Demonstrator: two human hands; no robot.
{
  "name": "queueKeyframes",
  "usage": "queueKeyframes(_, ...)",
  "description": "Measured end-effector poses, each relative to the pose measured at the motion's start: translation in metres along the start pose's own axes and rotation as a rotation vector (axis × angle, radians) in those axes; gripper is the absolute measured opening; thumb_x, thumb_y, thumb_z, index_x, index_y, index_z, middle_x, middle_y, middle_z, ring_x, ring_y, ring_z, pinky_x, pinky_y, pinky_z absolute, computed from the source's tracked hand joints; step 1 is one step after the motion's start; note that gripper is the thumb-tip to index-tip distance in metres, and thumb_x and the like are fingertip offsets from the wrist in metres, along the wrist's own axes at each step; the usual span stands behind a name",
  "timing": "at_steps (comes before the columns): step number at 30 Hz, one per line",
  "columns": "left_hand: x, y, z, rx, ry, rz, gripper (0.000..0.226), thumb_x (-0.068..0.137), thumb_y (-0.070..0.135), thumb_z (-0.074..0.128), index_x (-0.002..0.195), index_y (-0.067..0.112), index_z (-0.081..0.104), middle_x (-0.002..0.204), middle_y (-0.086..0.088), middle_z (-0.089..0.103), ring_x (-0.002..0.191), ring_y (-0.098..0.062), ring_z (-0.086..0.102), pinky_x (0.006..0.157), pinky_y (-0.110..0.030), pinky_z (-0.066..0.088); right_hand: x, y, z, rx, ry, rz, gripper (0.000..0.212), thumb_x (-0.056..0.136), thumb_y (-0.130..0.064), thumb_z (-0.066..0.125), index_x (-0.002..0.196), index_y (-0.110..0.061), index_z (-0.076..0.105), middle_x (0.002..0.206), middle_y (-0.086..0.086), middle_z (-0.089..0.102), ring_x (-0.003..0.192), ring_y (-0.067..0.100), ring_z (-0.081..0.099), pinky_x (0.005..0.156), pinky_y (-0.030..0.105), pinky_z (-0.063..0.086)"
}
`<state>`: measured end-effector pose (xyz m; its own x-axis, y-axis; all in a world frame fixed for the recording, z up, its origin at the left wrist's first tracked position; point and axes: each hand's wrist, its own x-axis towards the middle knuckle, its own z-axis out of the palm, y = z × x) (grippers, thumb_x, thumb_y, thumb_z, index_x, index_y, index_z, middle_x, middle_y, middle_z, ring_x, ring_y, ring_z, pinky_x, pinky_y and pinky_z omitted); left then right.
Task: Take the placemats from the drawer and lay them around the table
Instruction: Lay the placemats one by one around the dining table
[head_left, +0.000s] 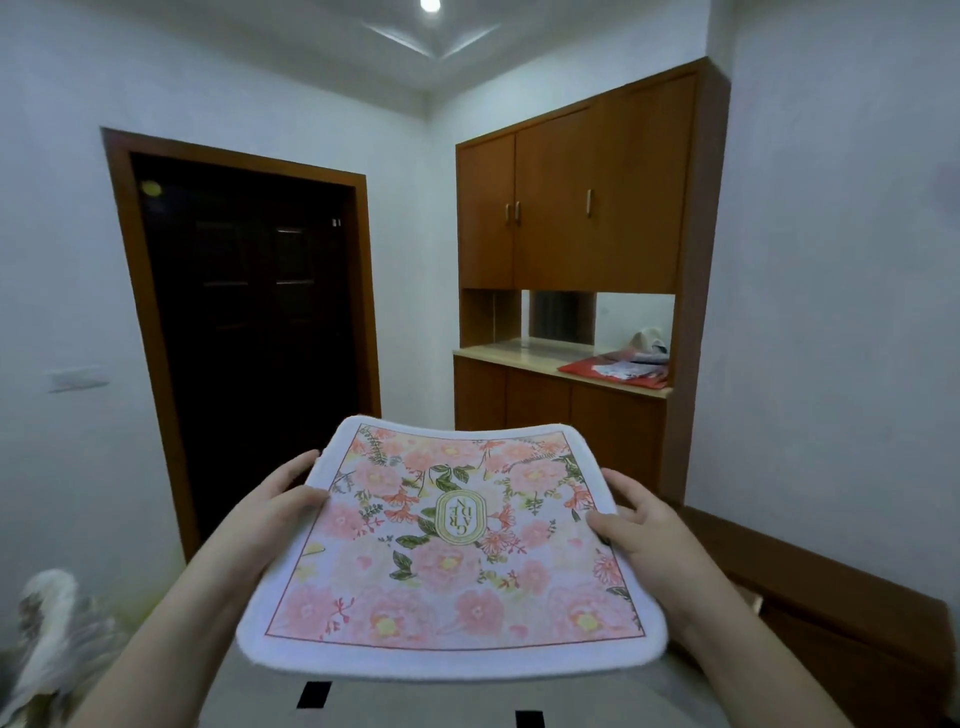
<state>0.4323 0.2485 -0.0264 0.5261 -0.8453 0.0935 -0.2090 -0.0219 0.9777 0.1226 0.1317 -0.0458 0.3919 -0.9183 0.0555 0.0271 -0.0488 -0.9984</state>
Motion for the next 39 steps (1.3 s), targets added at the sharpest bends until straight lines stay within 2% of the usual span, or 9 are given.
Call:
queueKeyframes(3, 0.023, -0.002, 0.0, -0.035, 0.009, -0.018, 0.038, 0.099, 0.005, 0.045, 0.124, 0.032, 0.054, 0.095, -0.016, 0.074, 0.073, -0.036, 0.074, 0.052, -0.037, 0.058, 0.034, -0.002, 0.0, 0.026, -0.044, 0.0, 0.059, 0.095, -0.006, 0.058, 0.146, -0.026, 0.035, 0.097, 0.006, 0.076, 0.076, 0.031, 0.074, 0.053, 0.034, 0.057)
queueKeyframes(7, 0.057, -0.014, -0.008, -0.071, 0.058, -0.025, 0.042, 0.098, 0.005, 0.044, 0.118, 0.038, 0.062, 0.093, -0.011, 0.077, 0.077, -0.037, 0.073, 0.066, -0.043, 0.058, 0.081, -0.003, 0.01, 0.031, -0.09, -0.022, 0.056, 0.095, -0.004, 0.057, 0.144, -0.024, 0.039, 0.096, 0.007, 0.076, 0.068, 0.026, 0.074, 0.047, 0.027, 0.054)
queueKeyframes(10, 0.084, -0.026, -0.018, -0.123, 0.114, -0.041, 0.042, 0.097, 0.005, 0.046, 0.11, 0.041, 0.065, 0.089, -0.013, 0.076, 0.068, -0.035, 0.071, 0.062, -0.04, 0.057, 0.121, 0.001, 0.027, 0.021, -0.124, -0.035, 0.054, 0.095, -0.004, 0.057, 0.142, -0.027, 0.041, 0.098, 0.007, 0.076, 0.068, 0.026, 0.074, 0.048, 0.028, 0.054)
queueKeyframes(13, 0.112, -0.041, -0.032, -0.158, 0.178, -0.052, 0.041, 0.096, 0.006, 0.048, 0.115, 0.039, 0.065, 0.09, -0.013, 0.077, 0.068, -0.034, 0.07, 0.061, -0.039, 0.056, 0.165, 0.01, 0.052, 0.008, -0.174, -0.034, 0.048, 0.096, -0.006, 0.057, 0.134, -0.031, 0.044, 0.097, 0.005, 0.076, 0.07, 0.026, 0.074, 0.049, 0.029, 0.055)
queueKeyframes(18, 0.161, -0.051, -0.055, -0.203, 0.258, -0.066, 0.038, 0.097, 0.005, 0.049, 0.116, 0.034, 0.065, 0.079, -0.009, 0.077, 0.055, -0.025, 0.07, 0.042, -0.03, 0.054, 0.235, 0.022, 0.093, -0.003, -0.223, -0.018, 0.043, 0.096, -0.006, 0.056, 0.127, -0.034, 0.046, 0.097, 0.004, 0.076, 0.074, 0.03, 0.074, 0.056, 0.036, 0.059)
queueKeyframes(26, 0.229, -0.066, -0.08, -0.249, 0.307, -0.081, 0.038, 0.097, 0.005, 0.048, 0.108, 0.037, 0.066, 0.082, -0.012, 0.076, 0.057, -0.026, 0.071, 0.045, -0.032, 0.056, 0.328, 0.032, 0.139, 0.03, -0.309, -0.008, 0.051, 0.095, -0.006, 0.058, 0.135, -0.033, 0.043, 0.099, 0.005, 0.076, 0.078, 0.032, 0.074, 0.06, 0.039, 0.061)
queueKeyframes(31, 0.277, -0.083, -0.088, -0.305, 0.404, -0.121, 0.04, 0.096, 0.003, 0.049, 0.123, 0.03, 0.063, 0.086, -0.018, 0.075, 0.059, -0.029, 0.069, 0.048, -0.035, 0.058, 0.395, 0.045, 0.164, 0.072, -0.397, -0.007, 0.036, 0.096, -0.004, 0.055, 0.111, -0.036, 0.053, 0.094, 0.006, 0.077, 0.069, 0.027, 0.074, 0.05, 0.032, 0.058)
queueKeyframes(35, 0.323, -0.093, -0.086, -0.277, 0.463, -0.128, 0.044, 0.097, 0.001, 0.048, 0.13, 0.029, 0.058, 0.082, -0.015, 0.076, 0.057, -0.026, 0.07, 0.046, -0.033, 0.057, 0.46, 0.06, 0.181, 0.067, -0.459, -0.006, 0.043, 0.096, -0.007, 0.057, 0.129, -0.033, 0.049, 0.098, 0.008, 0.076, 0.08, 0.033, 0.074, 0.063, 0.042, 0.061)
queueKeyframes(39, 0.365, -0.096, -0.078, -0.248, 0.516, -0.136, 0.048, 0.096, -0.002, 0.048, 0.135, 0.026, 0.054, 0.085, -0.015, 0.076, 0.061, -0.028, 0.071, 0.049, -0.035, 0.059, 0.526, 0.069, 0.194, 0.099, -0.528, 0.021, 0.046, 0.096, -0.009, 0.057, 0.135, -0.032, 0.047, 0.098, 0.013, 0.075, 0.083, 0.038, 0.073, 0.063, 0.045, 0.062)
